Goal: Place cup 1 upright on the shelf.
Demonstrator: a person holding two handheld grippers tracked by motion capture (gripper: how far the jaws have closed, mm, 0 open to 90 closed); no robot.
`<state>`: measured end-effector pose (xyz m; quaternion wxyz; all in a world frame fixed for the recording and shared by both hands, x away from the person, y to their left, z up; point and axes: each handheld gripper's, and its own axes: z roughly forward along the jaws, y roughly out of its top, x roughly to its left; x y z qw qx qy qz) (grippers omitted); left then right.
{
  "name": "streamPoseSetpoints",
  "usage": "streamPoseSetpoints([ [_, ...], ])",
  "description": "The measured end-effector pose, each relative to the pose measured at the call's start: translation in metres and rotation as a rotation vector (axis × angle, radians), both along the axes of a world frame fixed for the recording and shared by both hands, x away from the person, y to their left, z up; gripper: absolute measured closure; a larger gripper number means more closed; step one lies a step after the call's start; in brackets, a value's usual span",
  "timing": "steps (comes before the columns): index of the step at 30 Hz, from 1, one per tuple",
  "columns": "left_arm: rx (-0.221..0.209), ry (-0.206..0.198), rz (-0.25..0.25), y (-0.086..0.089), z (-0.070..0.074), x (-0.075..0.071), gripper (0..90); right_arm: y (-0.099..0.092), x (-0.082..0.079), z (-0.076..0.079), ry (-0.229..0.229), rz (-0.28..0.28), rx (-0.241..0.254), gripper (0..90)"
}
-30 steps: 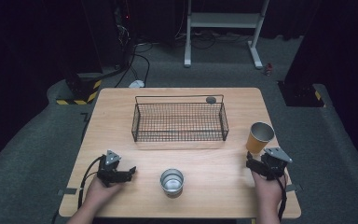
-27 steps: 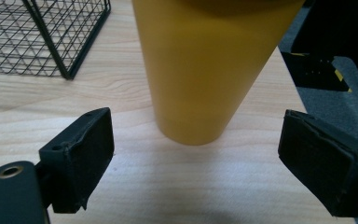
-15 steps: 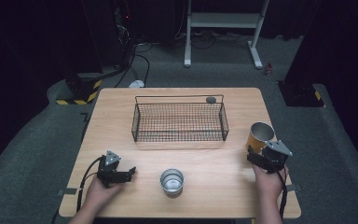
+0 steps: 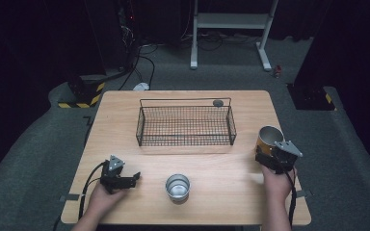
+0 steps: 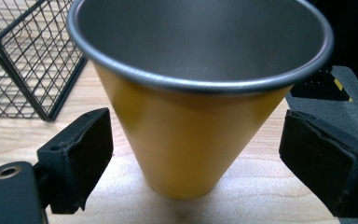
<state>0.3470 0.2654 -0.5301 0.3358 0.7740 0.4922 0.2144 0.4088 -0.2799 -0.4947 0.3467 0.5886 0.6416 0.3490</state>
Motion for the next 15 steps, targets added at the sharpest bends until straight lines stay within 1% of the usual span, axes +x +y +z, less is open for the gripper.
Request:
streamPoseSetpoints([
  [1, 0.001, 0.0, 0.0, 0.0, 0.0, -0.0001, 10.7, -0.0002, 0.0018, 0.0005, -0.005, 0.008, -0.003, 9.8],
  [4, 0.0, 0.001, -0.003, 0.0004, 0.0001, -0.0002, 10.9, 0.0006, 0.0039, 0.0009, -0.008, 0.01, -0.007, 9.9],
  [8, -0.002, -0.002, -0.003, 0.001, 0.0, -0.0011, 11.2, -0.0001, 0.0056, 0.0012, -0.01, 0.009, 0.002, 10.6],
  [15, -0.001, -0.002, -0.006, 0.0021, 0.0001, -0.0031, 11.6, 0.0013, 0.0081, 0.0021, -0.02, 0.009, 0.003, 13.0],
])
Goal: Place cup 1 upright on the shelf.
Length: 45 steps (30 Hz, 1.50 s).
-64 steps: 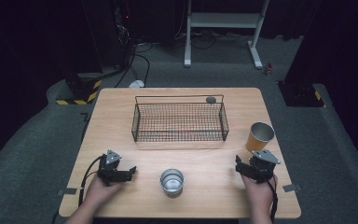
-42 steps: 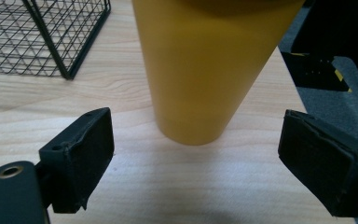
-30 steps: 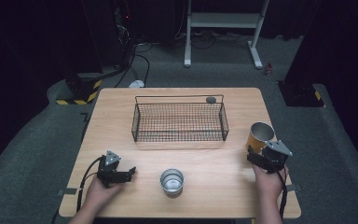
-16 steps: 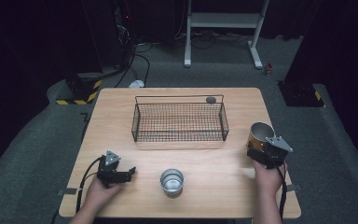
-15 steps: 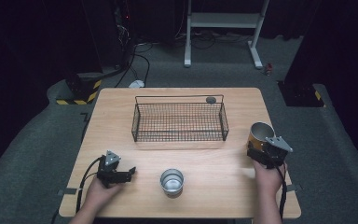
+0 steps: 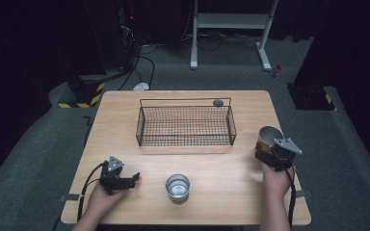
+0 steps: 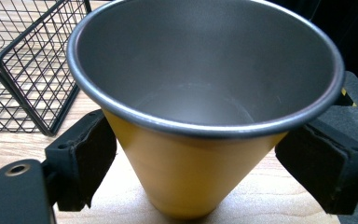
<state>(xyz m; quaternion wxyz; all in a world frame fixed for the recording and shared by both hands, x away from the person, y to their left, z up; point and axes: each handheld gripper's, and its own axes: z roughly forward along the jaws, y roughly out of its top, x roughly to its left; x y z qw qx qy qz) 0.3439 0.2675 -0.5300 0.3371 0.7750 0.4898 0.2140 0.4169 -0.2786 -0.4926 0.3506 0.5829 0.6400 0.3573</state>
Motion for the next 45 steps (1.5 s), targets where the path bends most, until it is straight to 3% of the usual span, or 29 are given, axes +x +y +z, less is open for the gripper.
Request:
streamPoseSetpoints([
  [6, 0.001, 0.002, -0.002, 0.0, 0.0, -0.001, 11.6, 0.001, 0.001, 0.0, -0.003, 0.006, 0.001, 17.2],
  [28, 0.002, 0.001, -0.001, 0.0, 0.0, -0.001, 11.6, 0.006, -0.007, 0.007, -0.002, 0.023, -0.025, 17.0],
  [45, 0.003, -0.004, -0.009, 0.0, 0.0, 0.0, 12.3, 0.036, -0.029, 0.02, -0.044, 0.125, -0.05, 17.0],
])
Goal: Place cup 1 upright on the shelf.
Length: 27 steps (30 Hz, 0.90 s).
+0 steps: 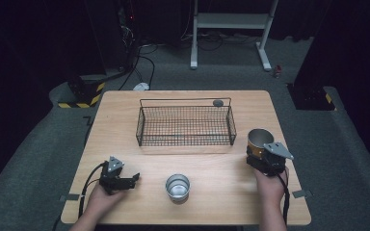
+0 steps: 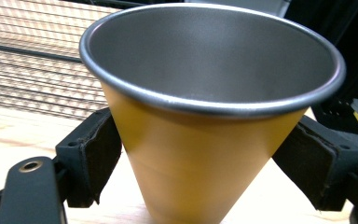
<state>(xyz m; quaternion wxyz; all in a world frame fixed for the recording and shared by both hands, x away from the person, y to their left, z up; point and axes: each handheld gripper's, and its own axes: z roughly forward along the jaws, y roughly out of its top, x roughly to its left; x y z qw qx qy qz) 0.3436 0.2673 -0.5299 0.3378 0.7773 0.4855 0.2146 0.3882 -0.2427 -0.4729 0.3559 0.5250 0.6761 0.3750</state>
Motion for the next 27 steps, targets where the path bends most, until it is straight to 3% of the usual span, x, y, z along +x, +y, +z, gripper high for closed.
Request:
streamPoseSetpoints([
  [10, 0.003, 0.002, -0.008, 0.0, 0.0, 0.0, 12.4, 0.021, -0.008, 0.006, -0.017, 0.072, 0.031, 17.0],
  [27, 0.002, 0.002, -0.01, 0.0, 0.0, 0.0, 12.4, 0.076, -0.011, -0.008, 0.032, 0.262, 0.041, 17.0],
])
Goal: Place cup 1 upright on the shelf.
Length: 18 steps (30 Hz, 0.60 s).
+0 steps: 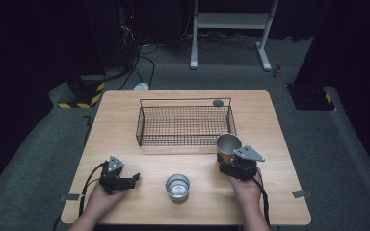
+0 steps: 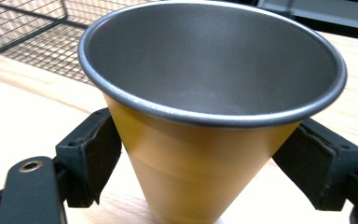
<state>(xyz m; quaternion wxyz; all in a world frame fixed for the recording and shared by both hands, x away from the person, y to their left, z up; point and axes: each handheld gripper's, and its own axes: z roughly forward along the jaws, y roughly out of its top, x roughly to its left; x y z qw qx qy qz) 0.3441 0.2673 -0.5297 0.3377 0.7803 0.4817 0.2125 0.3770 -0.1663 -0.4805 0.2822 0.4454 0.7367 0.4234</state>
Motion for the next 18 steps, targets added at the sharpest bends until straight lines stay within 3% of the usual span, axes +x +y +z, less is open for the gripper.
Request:
streamPoseSetpoints([
  [6, 0.0, 0.0, 0.0, 0.0, 0.0, 0.0, 12.4, 0.012, 0.0, -0.005, 0.012, 0.042, -0.016, 17.0],
  [18, 0.0, 0.0, 0.0, 0.0, 0.0, 0.0, 12.5, 0.017, 0.001, -0.009, 0.021, 0.054, -0.007, 16.5],
])
